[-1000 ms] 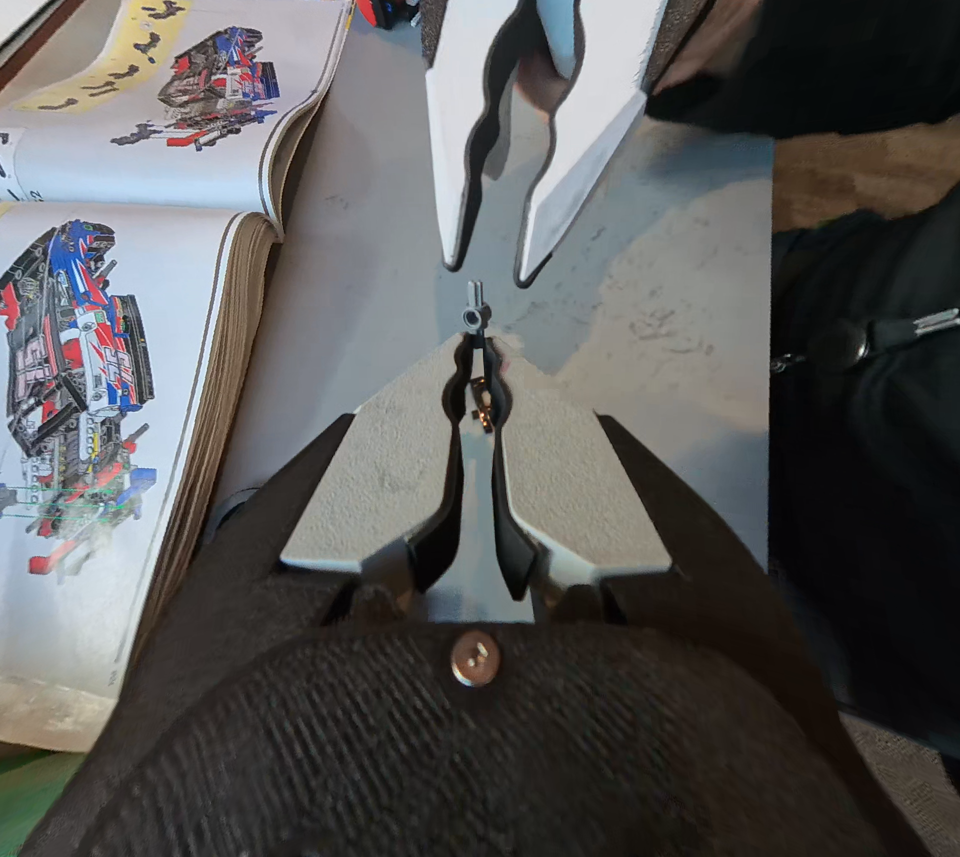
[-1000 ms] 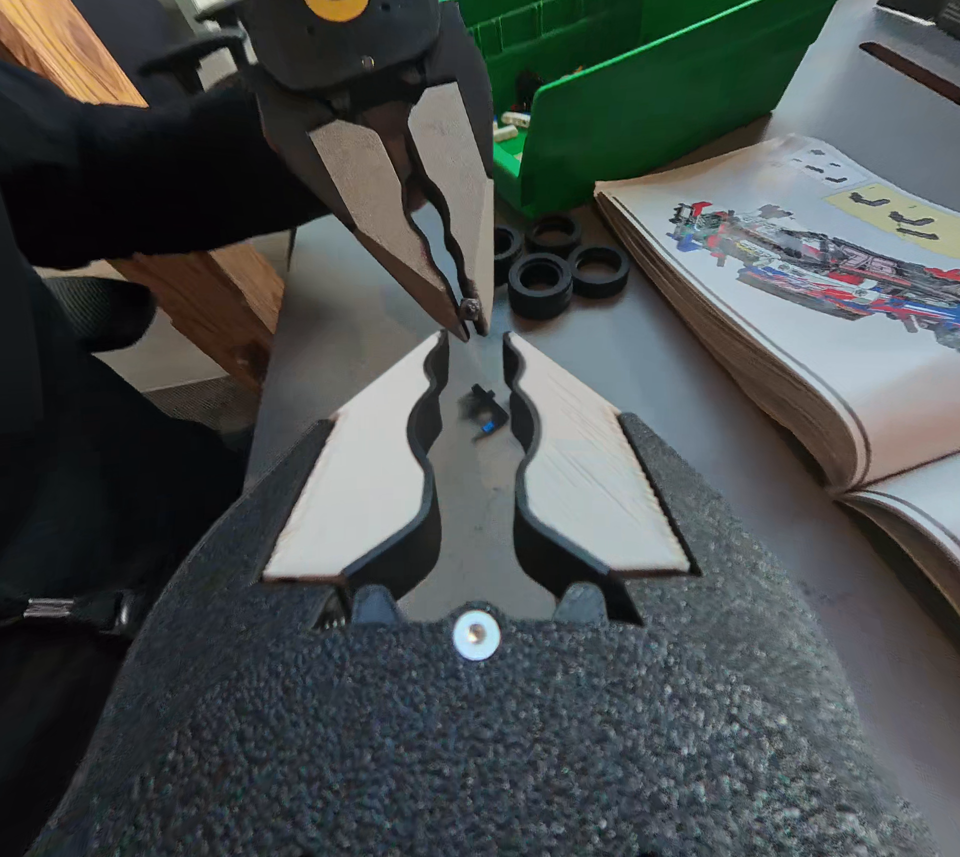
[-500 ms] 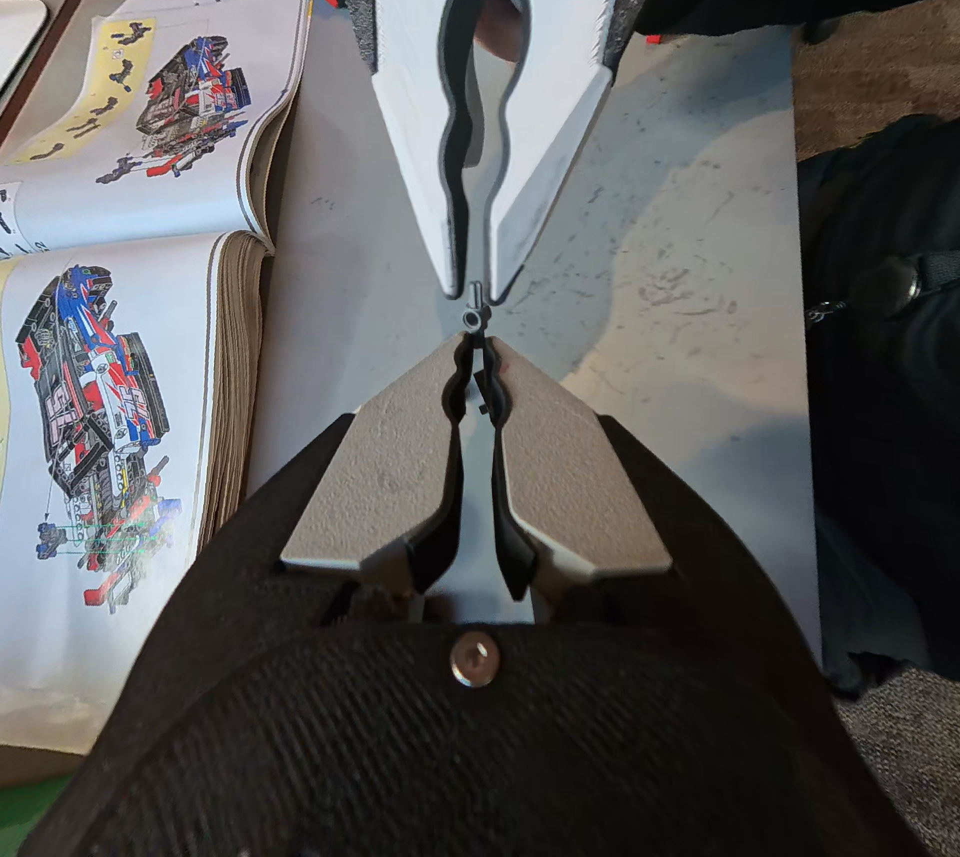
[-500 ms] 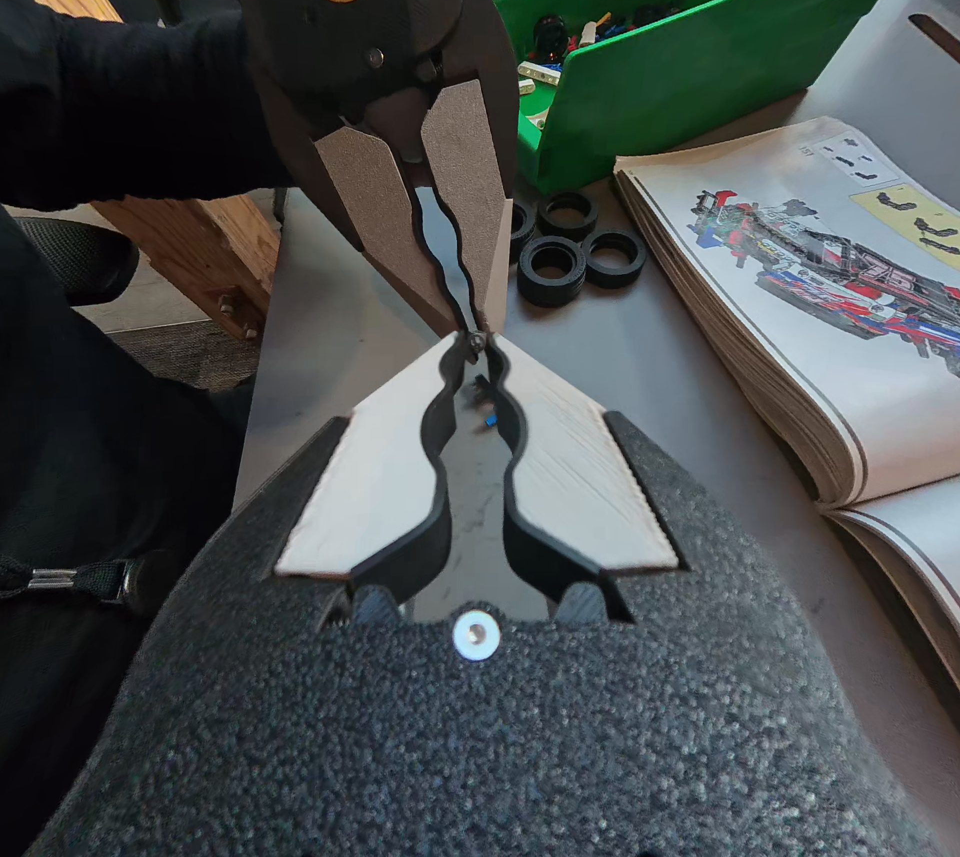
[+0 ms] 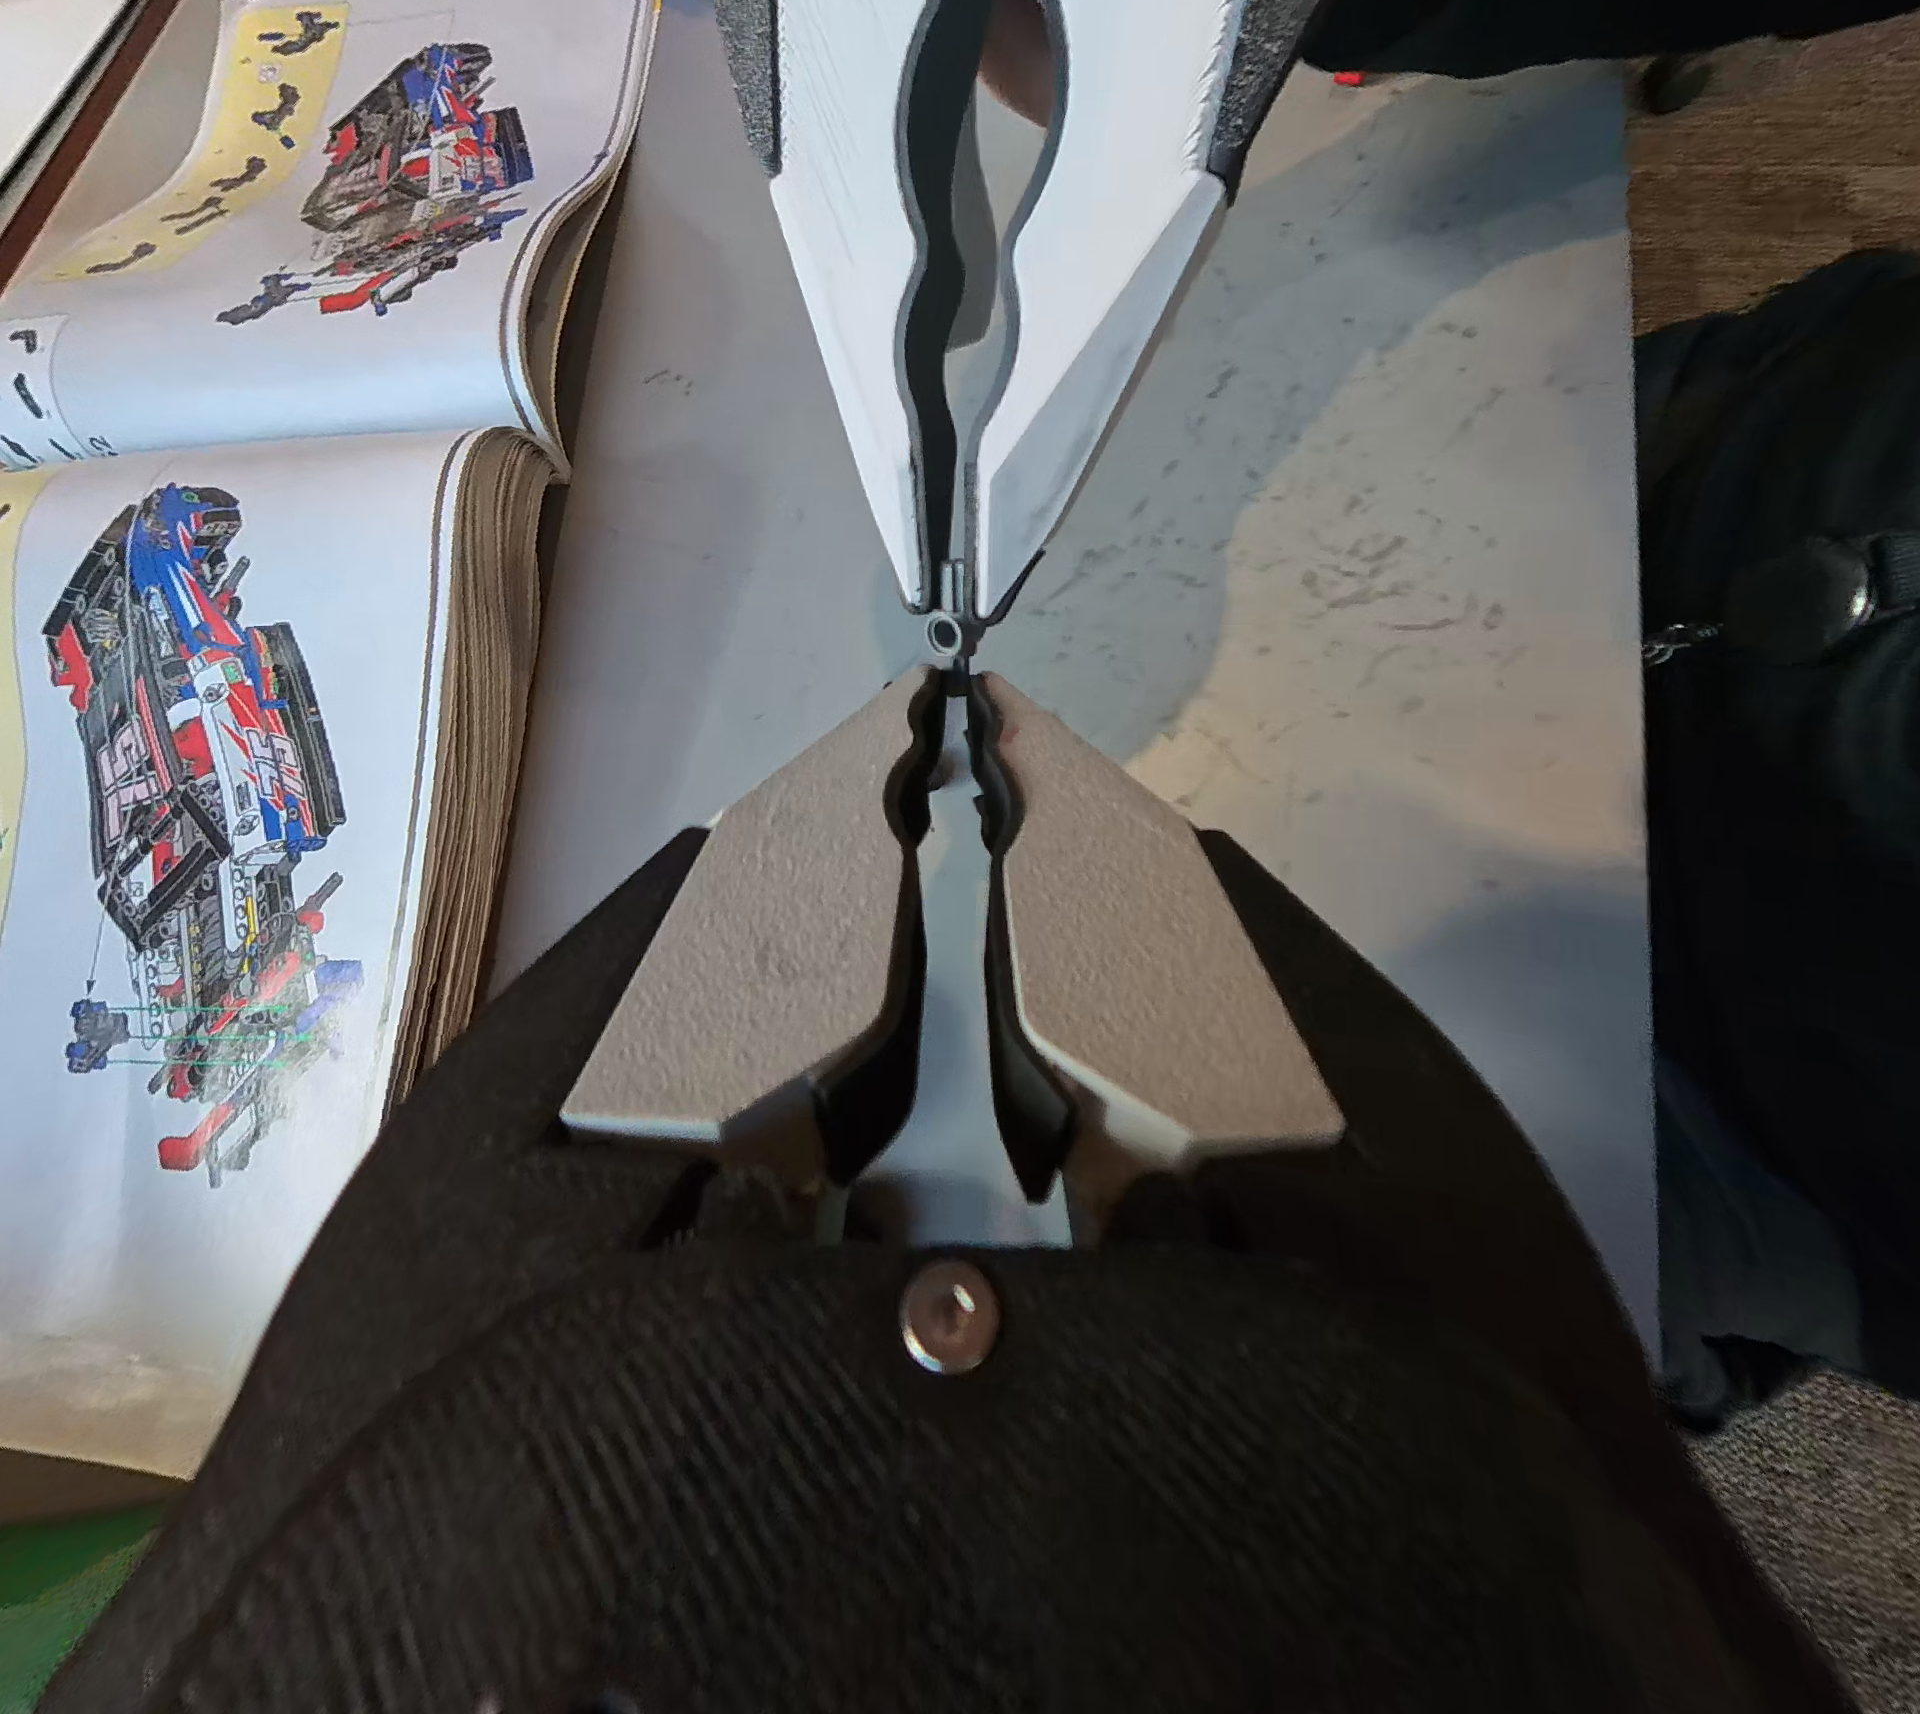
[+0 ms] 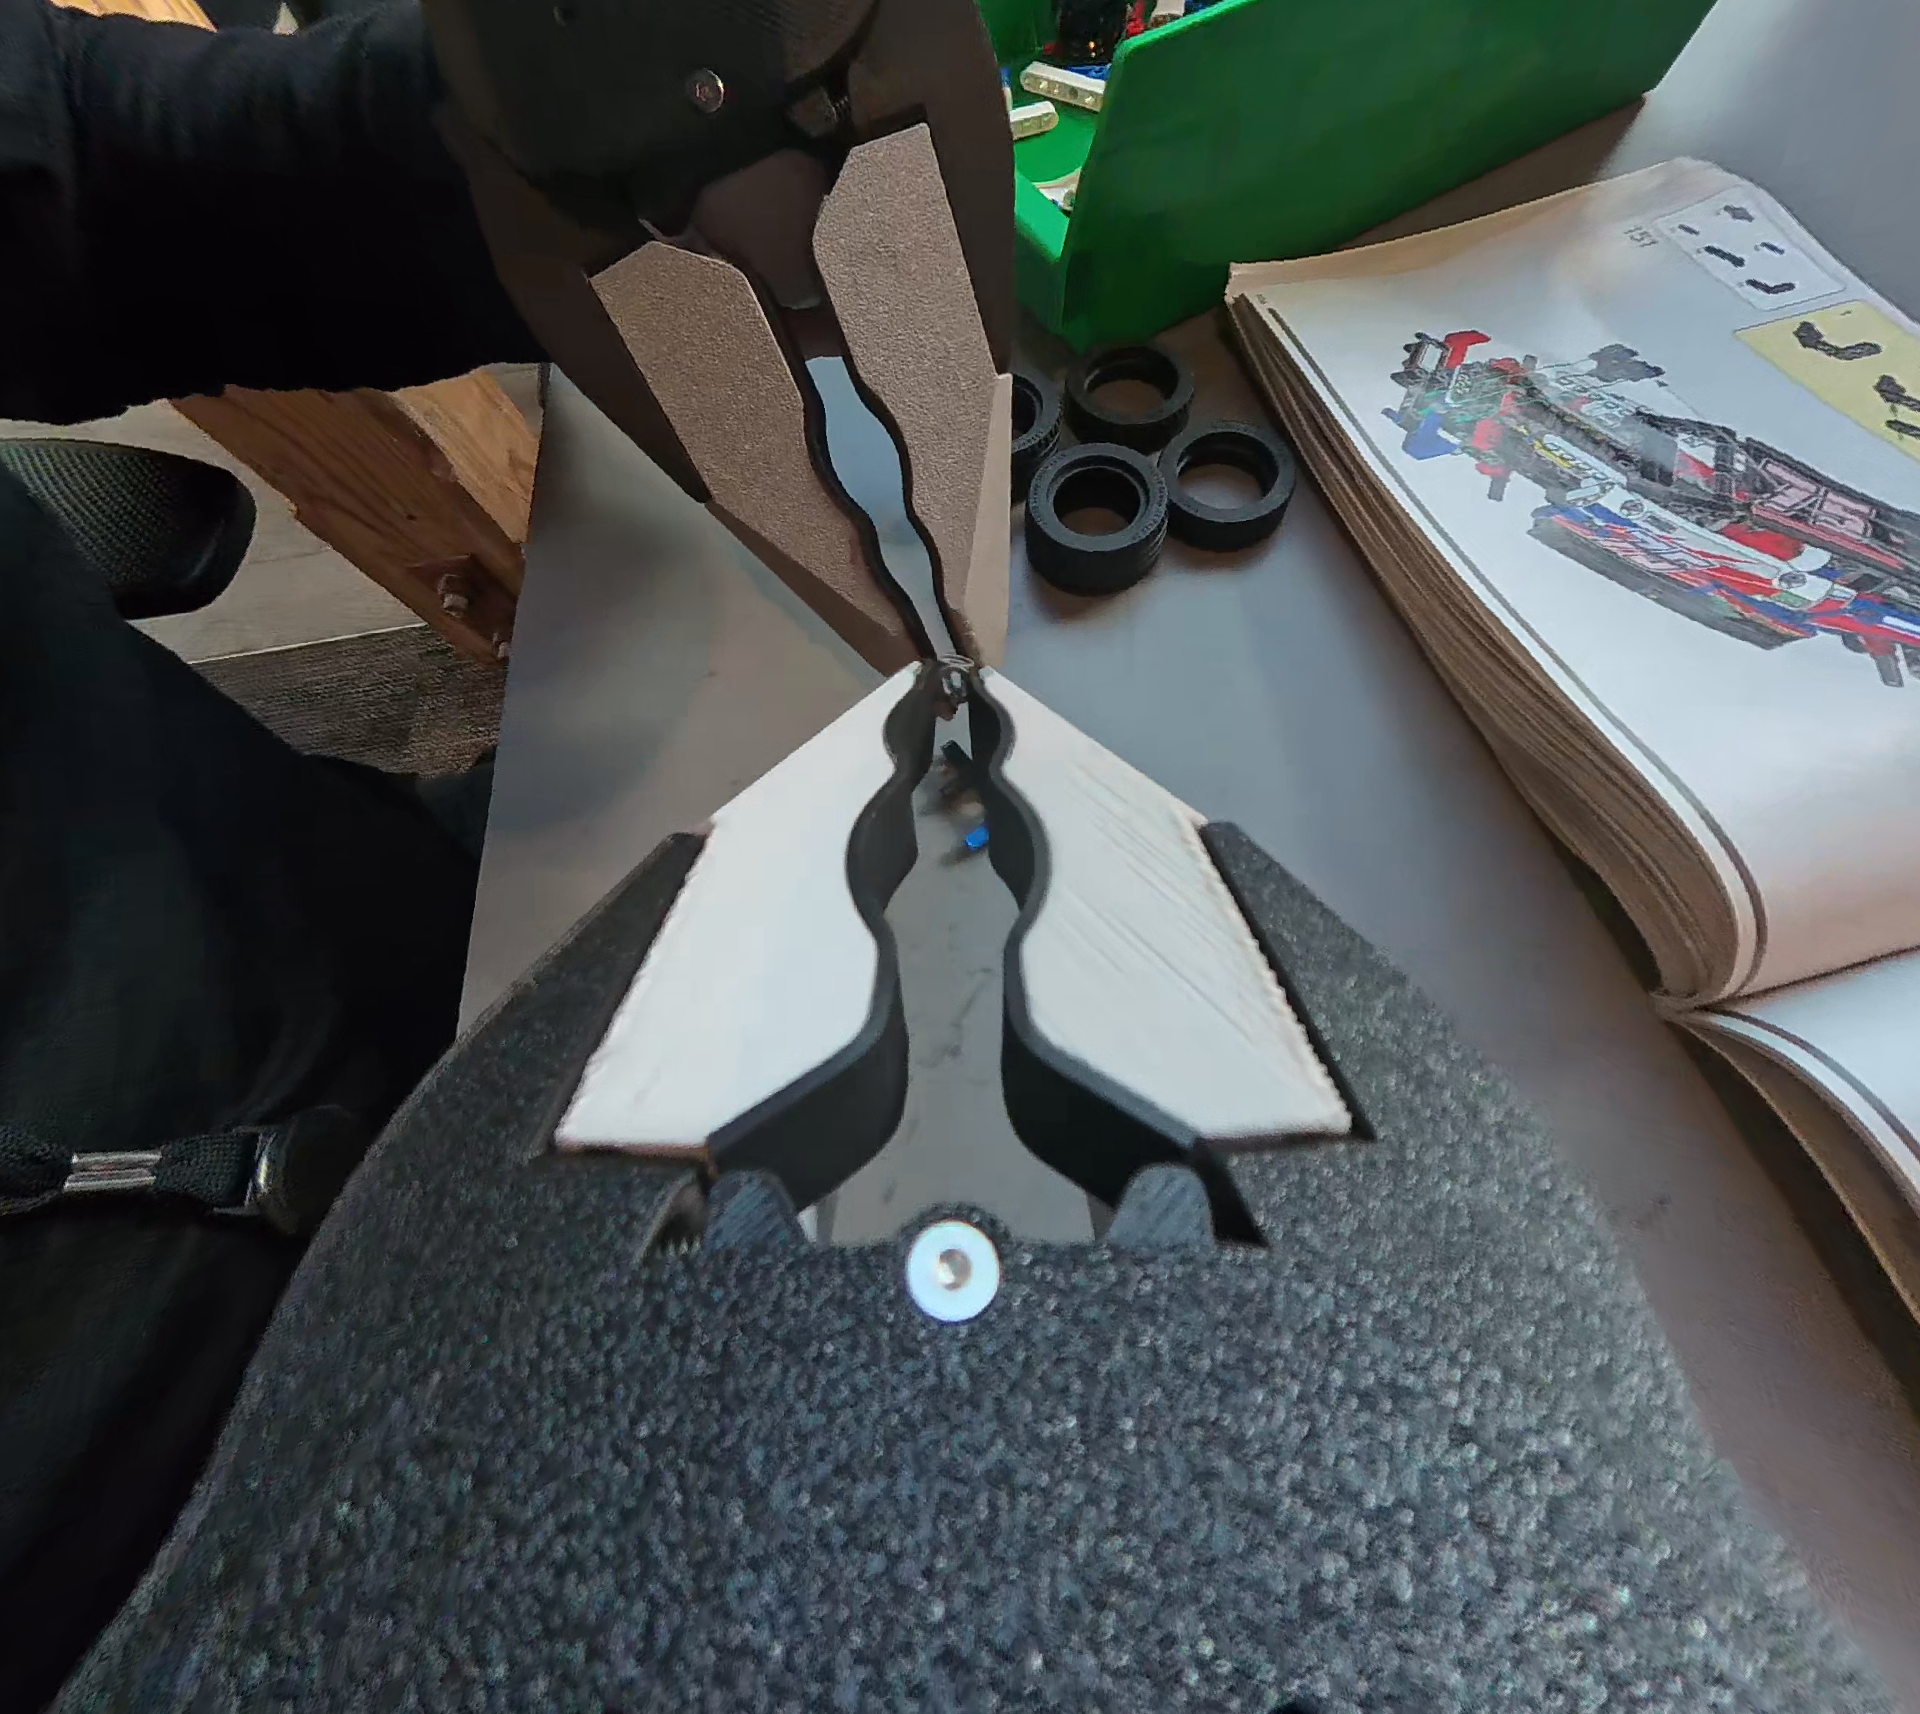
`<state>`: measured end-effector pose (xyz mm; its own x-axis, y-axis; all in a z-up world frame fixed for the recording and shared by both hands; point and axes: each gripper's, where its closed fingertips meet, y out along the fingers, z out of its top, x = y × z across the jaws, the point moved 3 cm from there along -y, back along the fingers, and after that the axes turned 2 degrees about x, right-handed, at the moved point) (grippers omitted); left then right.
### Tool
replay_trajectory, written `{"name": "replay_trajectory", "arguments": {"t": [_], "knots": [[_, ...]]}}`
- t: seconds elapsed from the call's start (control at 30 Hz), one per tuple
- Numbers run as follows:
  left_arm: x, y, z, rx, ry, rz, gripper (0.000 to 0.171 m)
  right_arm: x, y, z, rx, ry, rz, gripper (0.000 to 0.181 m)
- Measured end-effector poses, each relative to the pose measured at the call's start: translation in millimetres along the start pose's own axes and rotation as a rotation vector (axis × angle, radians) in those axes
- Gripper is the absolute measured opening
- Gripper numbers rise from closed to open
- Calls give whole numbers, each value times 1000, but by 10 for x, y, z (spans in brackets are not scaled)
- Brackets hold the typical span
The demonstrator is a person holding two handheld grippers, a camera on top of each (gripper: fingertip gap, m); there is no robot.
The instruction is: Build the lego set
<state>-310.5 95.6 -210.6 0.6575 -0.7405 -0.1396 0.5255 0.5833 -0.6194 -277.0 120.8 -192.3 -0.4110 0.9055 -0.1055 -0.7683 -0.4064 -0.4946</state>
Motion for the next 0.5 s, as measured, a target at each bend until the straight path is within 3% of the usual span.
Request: {"name": "replay_trajectory", "arguments": {"t": [0.17,0.4,0.5], "knots": [[-215,33,-246,-141,63,51,17,114,60,-94,-81,77,-19,5],[-262,222,-279,-247,106,-230,41,171,242,-290,-261,-8,-102,5],[-224,283,-280,-304,152,-190,41,233,251,-379,-301,-35,-148,5]]}}
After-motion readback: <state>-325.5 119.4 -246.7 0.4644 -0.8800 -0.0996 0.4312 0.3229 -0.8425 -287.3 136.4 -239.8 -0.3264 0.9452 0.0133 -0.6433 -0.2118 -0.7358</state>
